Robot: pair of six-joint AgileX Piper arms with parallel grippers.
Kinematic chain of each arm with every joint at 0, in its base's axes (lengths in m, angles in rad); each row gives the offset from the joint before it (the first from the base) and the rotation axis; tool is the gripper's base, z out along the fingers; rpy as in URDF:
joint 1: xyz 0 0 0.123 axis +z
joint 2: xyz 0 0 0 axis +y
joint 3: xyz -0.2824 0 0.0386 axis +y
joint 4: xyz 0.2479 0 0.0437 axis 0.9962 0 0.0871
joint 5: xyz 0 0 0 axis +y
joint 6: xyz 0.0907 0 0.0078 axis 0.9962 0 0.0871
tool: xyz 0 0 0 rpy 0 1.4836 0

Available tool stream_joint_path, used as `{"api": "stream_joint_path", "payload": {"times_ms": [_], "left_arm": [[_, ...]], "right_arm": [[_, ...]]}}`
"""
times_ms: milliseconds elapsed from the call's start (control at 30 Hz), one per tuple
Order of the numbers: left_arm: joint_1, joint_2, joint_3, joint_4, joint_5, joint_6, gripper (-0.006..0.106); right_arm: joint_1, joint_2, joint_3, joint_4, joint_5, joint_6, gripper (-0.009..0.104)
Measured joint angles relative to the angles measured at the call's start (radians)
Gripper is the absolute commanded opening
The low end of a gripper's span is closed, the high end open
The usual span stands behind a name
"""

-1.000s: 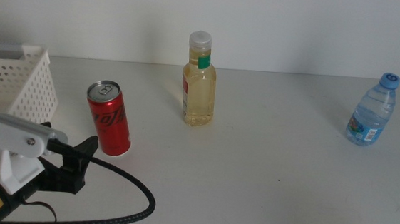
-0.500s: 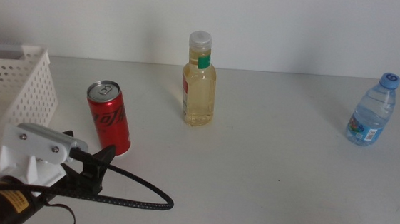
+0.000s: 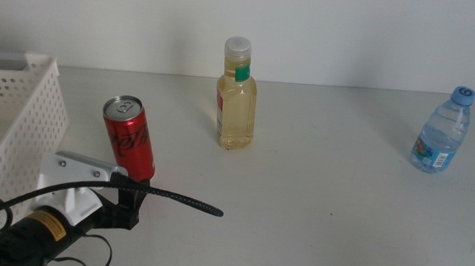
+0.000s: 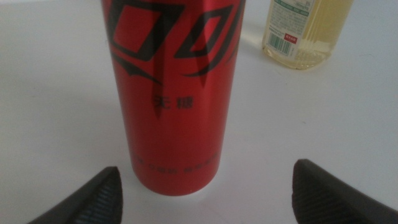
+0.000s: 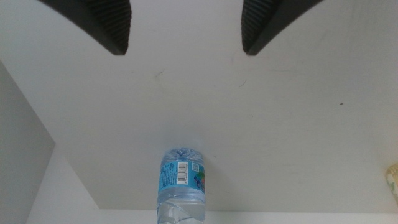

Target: Use arms to grab the bottles and put them into the dustbin to the left of the table.

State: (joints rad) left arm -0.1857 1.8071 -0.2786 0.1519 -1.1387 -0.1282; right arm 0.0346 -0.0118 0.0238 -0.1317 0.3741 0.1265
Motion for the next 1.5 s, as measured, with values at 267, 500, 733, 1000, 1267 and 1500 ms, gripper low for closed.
{"api": "stream_joint_path", "payload": {"times_ms": [267, 500, 733, 1000, 1267, 1500], "left_arm": [[0.0, 0.081, -0.091, -0.023, -0.001, 0.001, 0.094], [0.0, 0.139, -0.185, -0.034, -0.001, 0.002, 0.094], [0.0, 0.193, -0.254, -0.06, -0.002, 0.004, 0.094], [0.0, 0.222, -0.298, -0.053, -0.001, 0.004, 0.071], [0.0, 0.218, -0.299, 0.027, 0.0, 0.009, -0.002], [-0.001, 0.116, -0.213, 0.07, 0.048, 0.009, -0.002]], "right_arm": [[0.0, 0.0, 0.0, 0.0, 0.0, 0.0, 0.046], [0.0, 0.0, 0.0, 0.0, 0.0, 0.0, 0.046], [0.0, 0.0, 0.0, 0.0, 0.0, 0.0, 0.046], [0.0, 0.0, 0.0, 0.0, 0.0, 0.0, 0.046], [0.0, 0.0, 0.0, 0.0, 0.0, 0.0, 0.046], [0.0, 0.0, 0.0, 0.0, 0.0, 0.0, 0.046]]}}
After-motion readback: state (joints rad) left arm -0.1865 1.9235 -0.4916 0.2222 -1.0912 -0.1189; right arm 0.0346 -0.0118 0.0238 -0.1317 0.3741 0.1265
